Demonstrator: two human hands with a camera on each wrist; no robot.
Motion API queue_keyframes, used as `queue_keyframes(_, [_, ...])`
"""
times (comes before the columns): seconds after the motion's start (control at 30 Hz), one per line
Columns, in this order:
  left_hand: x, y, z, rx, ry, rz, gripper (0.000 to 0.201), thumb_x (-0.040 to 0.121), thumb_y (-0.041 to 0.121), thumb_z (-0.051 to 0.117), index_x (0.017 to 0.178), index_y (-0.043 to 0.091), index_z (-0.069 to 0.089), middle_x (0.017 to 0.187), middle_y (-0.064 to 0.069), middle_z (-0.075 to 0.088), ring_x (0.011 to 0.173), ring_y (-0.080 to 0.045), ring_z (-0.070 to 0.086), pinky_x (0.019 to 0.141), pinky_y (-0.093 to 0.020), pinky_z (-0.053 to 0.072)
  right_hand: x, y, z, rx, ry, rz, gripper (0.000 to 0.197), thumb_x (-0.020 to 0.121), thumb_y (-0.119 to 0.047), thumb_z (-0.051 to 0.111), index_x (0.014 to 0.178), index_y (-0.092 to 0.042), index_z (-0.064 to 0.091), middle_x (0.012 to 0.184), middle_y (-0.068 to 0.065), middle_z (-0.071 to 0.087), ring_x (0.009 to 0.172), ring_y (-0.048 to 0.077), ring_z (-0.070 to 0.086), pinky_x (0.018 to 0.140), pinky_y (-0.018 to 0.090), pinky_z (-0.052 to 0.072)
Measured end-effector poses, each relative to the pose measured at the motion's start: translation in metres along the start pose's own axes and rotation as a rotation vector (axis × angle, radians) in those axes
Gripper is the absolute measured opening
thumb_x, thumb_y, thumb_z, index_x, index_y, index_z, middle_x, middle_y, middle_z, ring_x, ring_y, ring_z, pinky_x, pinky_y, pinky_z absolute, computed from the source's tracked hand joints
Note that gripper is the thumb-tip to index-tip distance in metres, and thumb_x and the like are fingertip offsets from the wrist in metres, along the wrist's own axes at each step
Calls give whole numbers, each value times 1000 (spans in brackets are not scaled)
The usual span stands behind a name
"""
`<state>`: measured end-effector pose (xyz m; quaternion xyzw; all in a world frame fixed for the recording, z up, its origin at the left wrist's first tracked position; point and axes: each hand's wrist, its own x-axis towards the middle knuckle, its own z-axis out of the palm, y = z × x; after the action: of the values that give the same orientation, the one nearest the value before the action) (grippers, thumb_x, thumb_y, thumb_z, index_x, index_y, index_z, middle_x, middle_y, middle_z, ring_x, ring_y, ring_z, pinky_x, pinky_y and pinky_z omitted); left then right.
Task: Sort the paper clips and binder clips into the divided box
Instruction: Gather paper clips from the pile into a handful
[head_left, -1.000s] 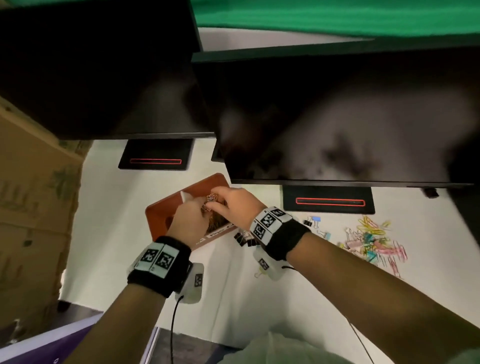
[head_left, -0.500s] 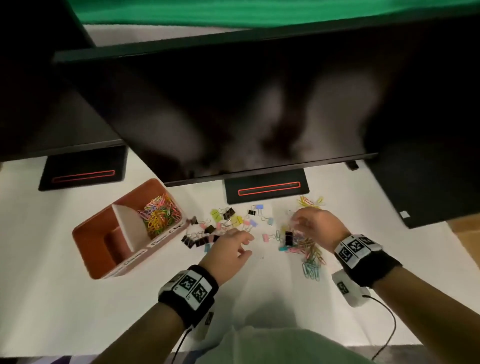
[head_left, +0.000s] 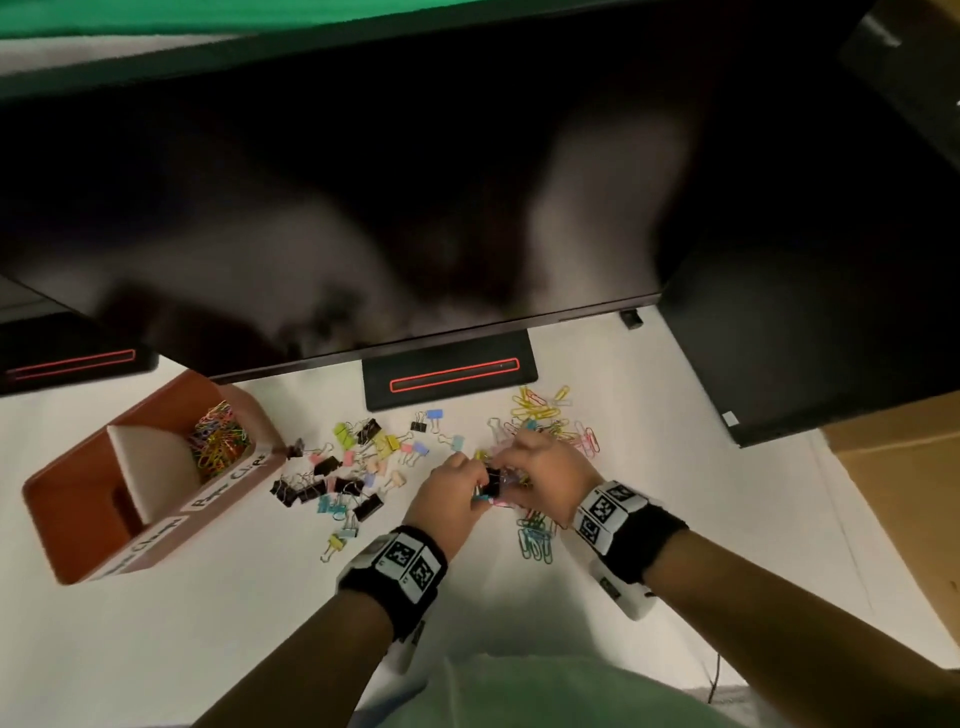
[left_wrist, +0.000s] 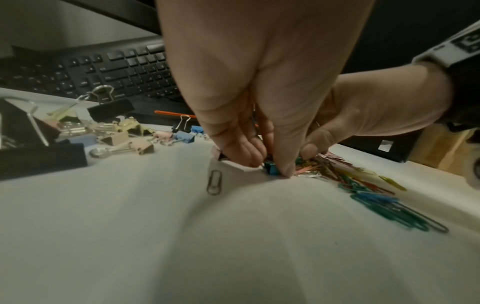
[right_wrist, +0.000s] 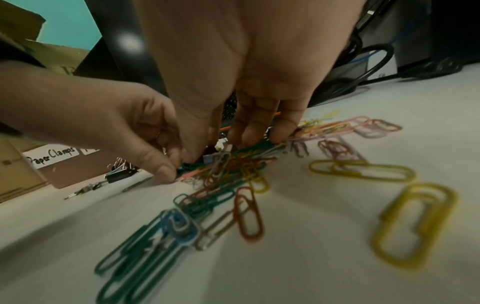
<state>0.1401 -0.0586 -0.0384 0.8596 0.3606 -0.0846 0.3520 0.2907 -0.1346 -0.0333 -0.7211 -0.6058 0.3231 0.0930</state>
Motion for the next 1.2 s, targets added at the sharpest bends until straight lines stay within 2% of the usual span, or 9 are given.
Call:
queue_keyframes(0.13, [-7, -4, 0, -106, 24, -7, 15, 78, 7, 65, 93, 13, 63, 89, 1, 55, 79, -13, 57, 74, -19, 47, 6, 4, -3, 34, -19, 6, 20, 88, -26, 57, 106, -24, 65, 106, 0, 57, 98, 20, 57, 85, 35, 50])
queue_keyframes(0.27, [-18, -14, -5, -209, 103, 14, 18, 79, 7, 67, 95, 14, 63, 86, 5, 53, 75, -6, 54, 68, -11, 43, 7, 14, -6, 150, -26, 13, 14, 91, -19, 54, 95, -15, 66, 118, 1, 63, 109, 18, 57, 98, 35, 47])
queue_keyframes(0.4, [-19, -22, -13, -179, 227, -1, 20, 79, 4, 67, 97, 12, 64, 90, 5, 51, 77, 3, 51, 69, 0, 38, 6, 22, -13, 251, 93, -3, 11, 88, -17, 60, 96, -14, 67, 101, 4, 66, 92, 18, 62, 86, 36, 53])
queue_keyframes(0.47, [-17, -25, -18, -130, 258, -2, 22, 79, 4, 67, 99, 12, 64, 94, 3, 52, 77, -2, 51, 75, -4, 40, 10, 19, -20, 257, 141, -13, 11, 88, -15, 60, 96, -15, 66, 96, 3, 64, 86, 17, 60, 83, 35, 53])
queue_keyframes(0.6, [-14, -18, -18, -3, 169, 35, 35, 76, 19, 72, 109, 19, 62, 102, 2, 53, 92, -13, 49, 85, -23, 41, 28, 4, -31, 268, 180, -29, 14, 89, -16, 58, 101, -15, 64, 99, 4, 63, 87, 18, 61, 83, 33, 53])
queue_keyframes(0.83, [0, -2, -2, 109, 63, 111, 35, 76, 18, 68, 110, 27, 62, 101, 0, 55, 93, -20, 51, 84, -37, 44, 46, -13, -34, 217, 119, 7, 25, 92, -19, 51, 116, -21, 58, 110, 1, 66, 92, 19, 63, 83, 32, 52])
queue_keyframes(1.03, [-1, -7, -17, -17, 106, 80, 27, 75, 29, 69, 98, 22, 56, 99, 7, 56, 93, -14, 51, 81, -32, 44, 32, 9, -27, 31, -24, 7, 32, 86, -28, 58, 118, -23, 60, 116, 1, 59, 108, 22, 52, 93, 37, 44])
queue_keyframes(1.13, [-4, -12, -35, -169, 206, -33, 27, 76, 27, 73, 96, 24, 55, 92, 13, 55, 85, -4, 51, 68, -16, 40, 29, 13, -21, -60, -45, -19, 31, 85, -26, 58, 116, -26, 61, 115, 0, 57, 109, 23, 49, 95, 38, 36])
queue_keyframes(1.2, [-5, -18, -45, -228, 265, -102, 30, 75, 26, 73, 99, 22, 56, 92, 12, 55, 83, 0, 51, 66, -13, 38, 30, 14, -19, -88, -41, -5, 28, 86, -30, 58, 114, -29, 61, 113, -1, 57, 109, 21, 49, 96, 38, 32])
